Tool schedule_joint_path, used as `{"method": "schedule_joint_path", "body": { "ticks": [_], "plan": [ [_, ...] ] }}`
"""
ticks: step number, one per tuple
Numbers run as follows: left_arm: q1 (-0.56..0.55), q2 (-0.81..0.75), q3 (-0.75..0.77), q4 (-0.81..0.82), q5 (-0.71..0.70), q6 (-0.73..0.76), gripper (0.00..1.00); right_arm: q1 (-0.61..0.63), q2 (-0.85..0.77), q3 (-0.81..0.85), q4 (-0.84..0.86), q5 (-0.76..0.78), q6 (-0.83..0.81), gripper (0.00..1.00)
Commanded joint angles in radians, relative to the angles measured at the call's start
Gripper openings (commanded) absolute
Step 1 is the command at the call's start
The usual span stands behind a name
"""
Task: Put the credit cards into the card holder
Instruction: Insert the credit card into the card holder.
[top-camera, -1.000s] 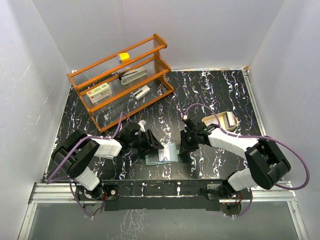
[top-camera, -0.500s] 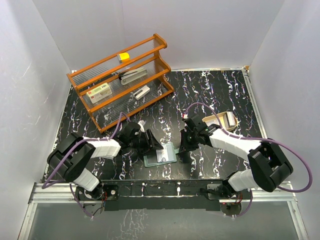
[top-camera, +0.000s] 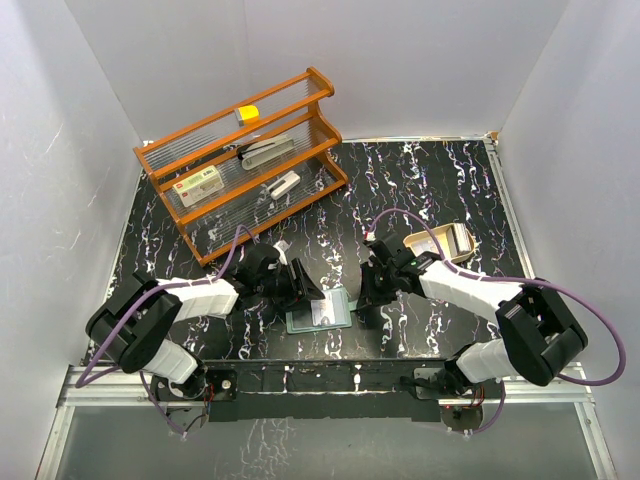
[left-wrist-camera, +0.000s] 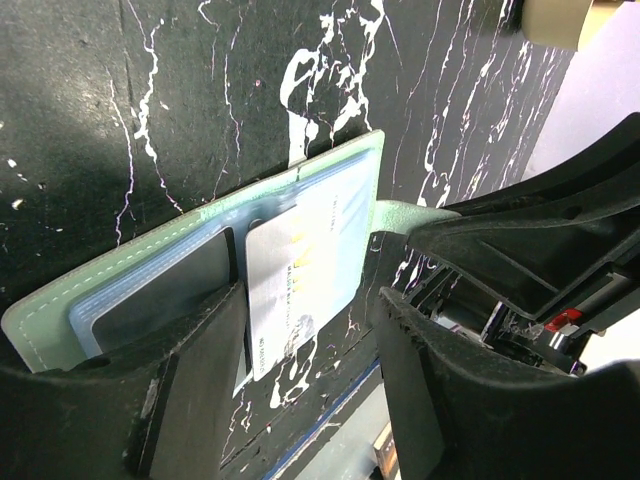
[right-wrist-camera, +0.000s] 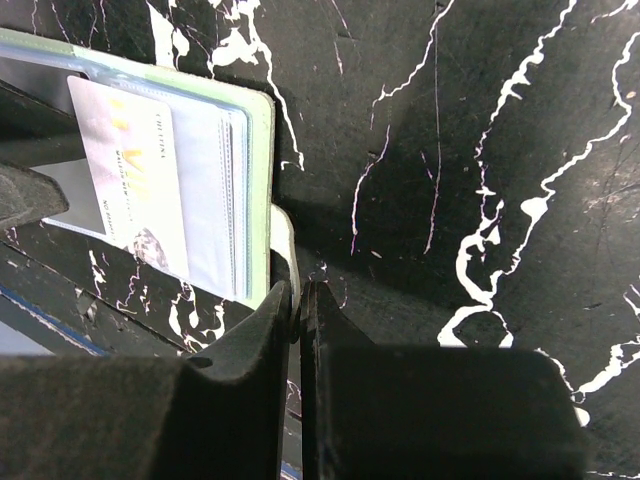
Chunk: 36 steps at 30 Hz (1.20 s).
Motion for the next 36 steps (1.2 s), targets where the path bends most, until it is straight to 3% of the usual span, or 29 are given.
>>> {"method": "schedule_joint_path", "body": {
  "ticks": [1, 13, 27, 36],
  "plan": [
    [-0.005, -0.029, -0.006, 0.0, 0.005, -0.019, 0.53, 0.006, -0.043, -0.003, 0.043, -0.002, 0.013, 0.0],
    [-0.051, 0.051, 0.0, 0.121, 0.026, -0.088, 0.43, 0.011, -0.036, -0.005, 0.06, -0.017, 0.016, 0.0],
    [-0.084, 0.122, 0.097, 0.085, -0.002, -0.068, 0.41, 0.03, -0.041, -0.019, 0.106, -0.052, 0.061, 0.0],
    [-0.096, 0.093, 0.132, -0.059, -0.073, -0.026, 0.44, 0.041, -0.045, -0.017, 0.097, -0.031, 0.064, 0.0]
  ]
}}
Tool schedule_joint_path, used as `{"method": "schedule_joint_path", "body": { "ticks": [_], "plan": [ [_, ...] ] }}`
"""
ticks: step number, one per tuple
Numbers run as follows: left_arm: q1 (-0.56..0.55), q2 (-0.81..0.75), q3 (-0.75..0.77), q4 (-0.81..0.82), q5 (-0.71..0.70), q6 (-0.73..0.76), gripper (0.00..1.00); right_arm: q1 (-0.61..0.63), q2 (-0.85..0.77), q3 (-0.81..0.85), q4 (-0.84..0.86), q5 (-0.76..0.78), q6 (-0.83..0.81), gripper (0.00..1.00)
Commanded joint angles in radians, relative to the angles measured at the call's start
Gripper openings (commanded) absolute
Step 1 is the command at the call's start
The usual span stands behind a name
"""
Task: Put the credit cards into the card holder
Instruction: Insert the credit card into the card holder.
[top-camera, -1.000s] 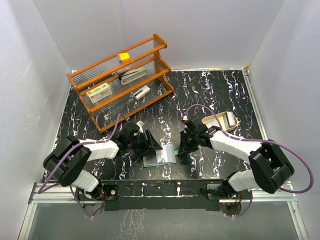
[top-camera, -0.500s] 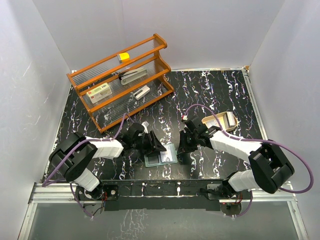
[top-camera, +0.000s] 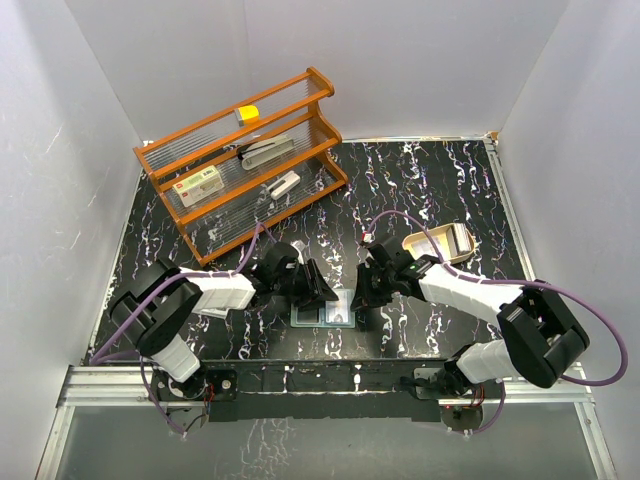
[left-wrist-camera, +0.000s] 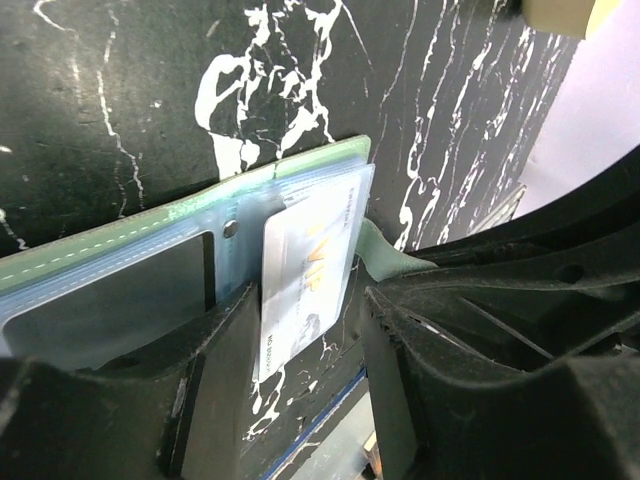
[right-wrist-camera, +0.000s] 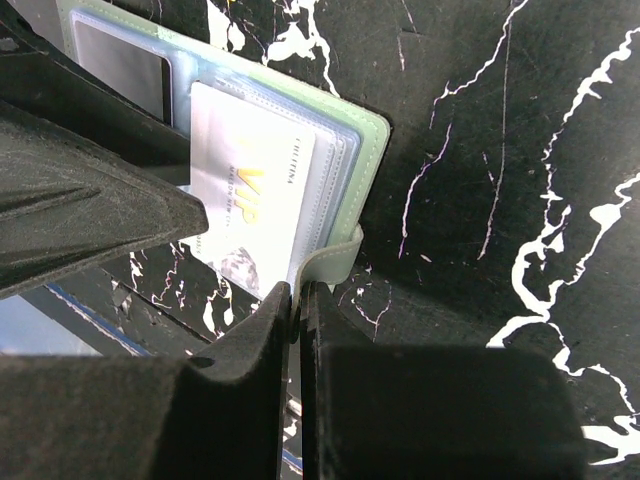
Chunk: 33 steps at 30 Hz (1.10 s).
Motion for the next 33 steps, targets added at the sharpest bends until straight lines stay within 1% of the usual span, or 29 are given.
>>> {"method": "schedule_joint_path", "body": {
  "ticks": [1, 7, 21, 33],
  "plan": [
    [-0.006, -0.055, 0.041, -0.14, -0.065, 0.044, 0.45, 0.008, -0.037, 0.007, 0.033, 0.016, 0.004, 0.0],
    [-0.006, -0.113, 0.067, -0.246, -0.114, 0.063, 0.51, 0.007, -0.04, 0.009, 0.023, 0.026, -0.002, 0.0],
    [-0.006, -0.082, 0.051, -0.15, -0.056, 0.025, 0.5, 0.008, -0.047, 0.0, 0.036, 0.016, 0.006, 0.0],
    [-0.006, -0.075, 0.042, -0.128, -0.05, 0.023, 0.5, 0.008, -0.034, 0.001, 0.042, 0.01, 0.003, 0.0]
  ]
}}
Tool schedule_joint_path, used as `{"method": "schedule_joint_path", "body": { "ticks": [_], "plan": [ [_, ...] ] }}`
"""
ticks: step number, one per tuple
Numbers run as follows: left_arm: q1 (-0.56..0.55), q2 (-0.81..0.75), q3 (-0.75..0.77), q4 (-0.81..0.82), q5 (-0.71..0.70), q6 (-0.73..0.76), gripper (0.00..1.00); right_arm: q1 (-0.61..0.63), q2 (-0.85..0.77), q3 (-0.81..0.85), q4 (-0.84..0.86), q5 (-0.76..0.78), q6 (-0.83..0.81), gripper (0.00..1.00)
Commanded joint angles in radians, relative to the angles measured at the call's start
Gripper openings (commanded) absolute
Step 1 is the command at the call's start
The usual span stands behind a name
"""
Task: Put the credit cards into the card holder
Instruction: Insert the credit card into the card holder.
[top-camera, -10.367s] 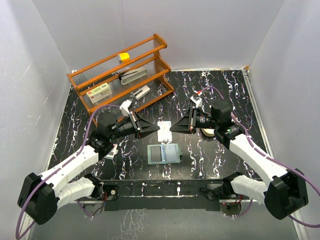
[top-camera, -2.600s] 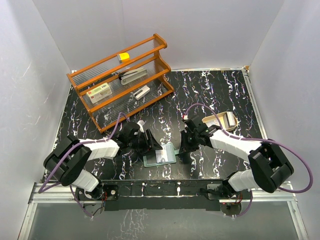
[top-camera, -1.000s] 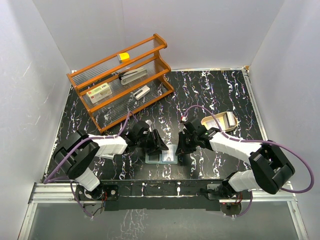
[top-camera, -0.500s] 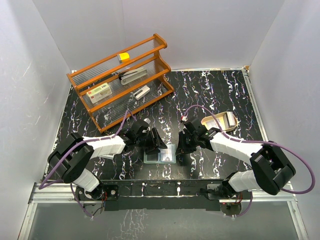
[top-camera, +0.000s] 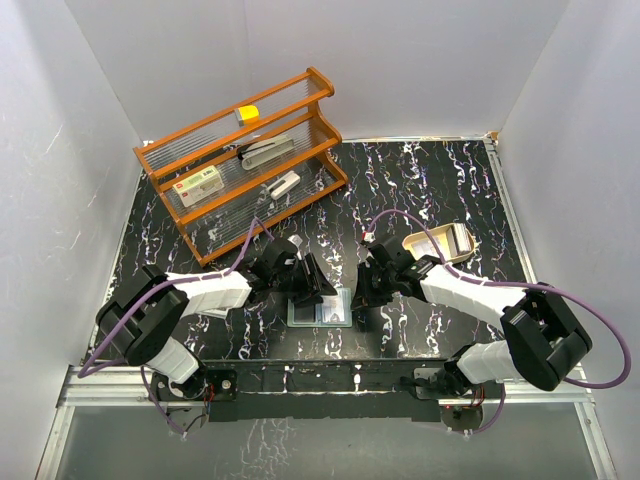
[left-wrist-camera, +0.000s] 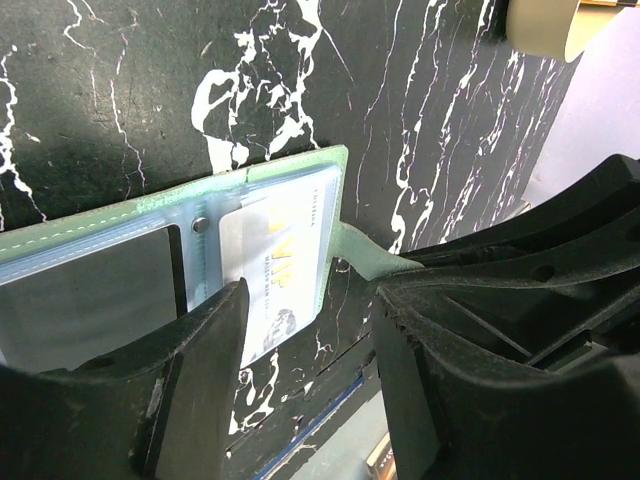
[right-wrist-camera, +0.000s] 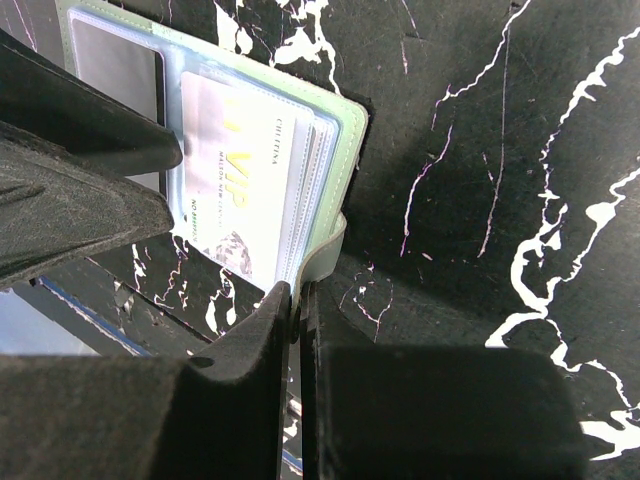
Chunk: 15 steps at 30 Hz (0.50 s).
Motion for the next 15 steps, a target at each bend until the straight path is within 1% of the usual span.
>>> {"method": "schedule_joint_path", "body": {
  "ticks": [1, 2, 3, 6, 8, 12, 15],
  "plan": [
    [-0.004, -0.002, 0.005, 0.005, 0.017, 0.002, 0.5, 0.005, -0.014, 0.002, 0.046, -0.002, 0.004, 0.0],
    [-0.004, -0.004, 0.011, -0.007, 0.012, 0.008, 0.48, 0.005, -0.015, 0.001, 0.046, -0.002, 0.004, 0.0],
    [-0.005, -0.007, 0.019, -0.032, 0.005, 0.017, 0.44, 0.005, -0.015, 0.001, 0.046, -0.002, 0.004, 0.0],
    [-0.005, -0.009, 0.056, -0.129, -0.024, 0.057, 0.15, 0.005, -0.015, 0.001, 0.045, -0.002, 0.002, 0.0],
    [-0.005, -0.014, 0.074, -0.187, -0.047, 0.079, 0.01, 0.004, -0.015, 0.002, 0.044, -0.003, 0.002, 0.0],
    [-0.004, -0.025, 0.111, -0.303, -0.104, 0.118, 0.0, 0.005, -0.018, 0.004, 0.043, -0.002, 0.003, 0.0],
    [-0.005, -0.006, 0.15, -0.384, -0.136, 0.147, 0.0, 0.005, -0.018, 0.005, 0.045, -0.002, 0.005, 0.0]
  ]
}}
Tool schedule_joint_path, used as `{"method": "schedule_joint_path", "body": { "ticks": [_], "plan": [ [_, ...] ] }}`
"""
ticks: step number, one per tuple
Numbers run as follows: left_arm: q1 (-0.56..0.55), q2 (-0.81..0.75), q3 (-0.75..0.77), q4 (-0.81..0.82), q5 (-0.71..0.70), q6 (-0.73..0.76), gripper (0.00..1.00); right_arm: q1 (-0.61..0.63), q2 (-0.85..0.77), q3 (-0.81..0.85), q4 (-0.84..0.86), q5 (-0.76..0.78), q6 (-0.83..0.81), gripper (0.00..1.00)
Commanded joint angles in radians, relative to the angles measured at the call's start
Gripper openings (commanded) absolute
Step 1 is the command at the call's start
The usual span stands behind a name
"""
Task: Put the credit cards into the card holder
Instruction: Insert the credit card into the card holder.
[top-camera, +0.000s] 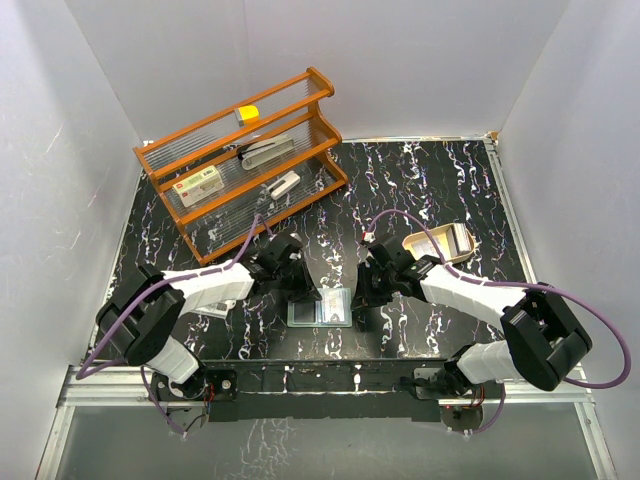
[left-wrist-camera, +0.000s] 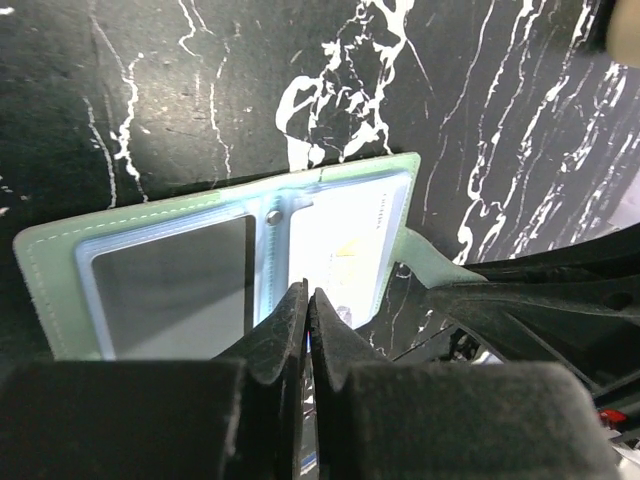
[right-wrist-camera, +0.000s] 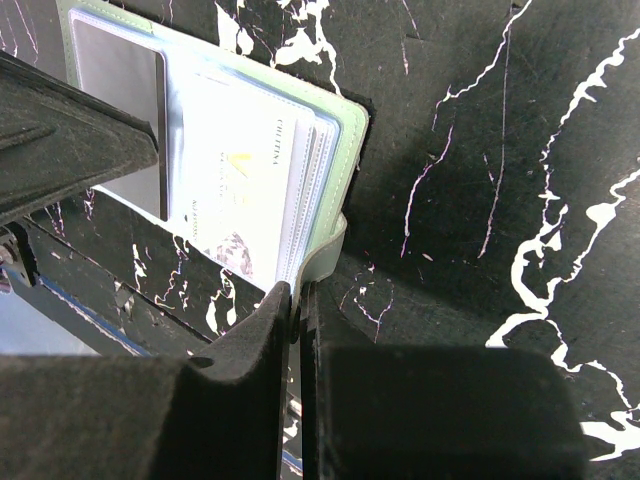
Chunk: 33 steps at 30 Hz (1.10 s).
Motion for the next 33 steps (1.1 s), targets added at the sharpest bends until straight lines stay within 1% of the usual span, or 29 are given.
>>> {"method": "schedule_joint_path", "body": {
  "ticks": [1, 5, 13, 21, 28, 33],
  "plan": [
    [-0.006, 0.006, 0.082, -0.184, -0.066, 0.068, 0.0, 0.005, -0.018, 0.006, 0.043, -0.002, 0.005, 0.0],
    [-0.007, 0.044, 0.136, -0.241, -0.076, 0.085, 0.0, 0.004, -0.02, 0.006, 0.042, -0.001, 0.008, 0.0],
    [-0.012, 0.101, 0.136, -0.208, -0.034, 0.077, 0.0, 0.005, -0.021, 0.002, 0.044, -0.001, 0.008, 0.0],
    [-0.023, 0.124, 0.144, -0.169, -0.007, 0.067, 0.0, 0.006, -0.016, 0.003, 0.048, -0.003, 0.007, 0.0],
    [-0.044, 0.143, 0.193, -0.194, -0.01, 0.07, 0.0, 0.005, -0.014, 0.005, 0.053, -0.003, 0.006, 0.0],
    [-0.065, 0.153, 0.216, -0.223, -0.034, 0.075, 0.0, 0.007, -0.002, -0.018, 0.105, -0.019, 0.01, 0.0]
  ]
}}
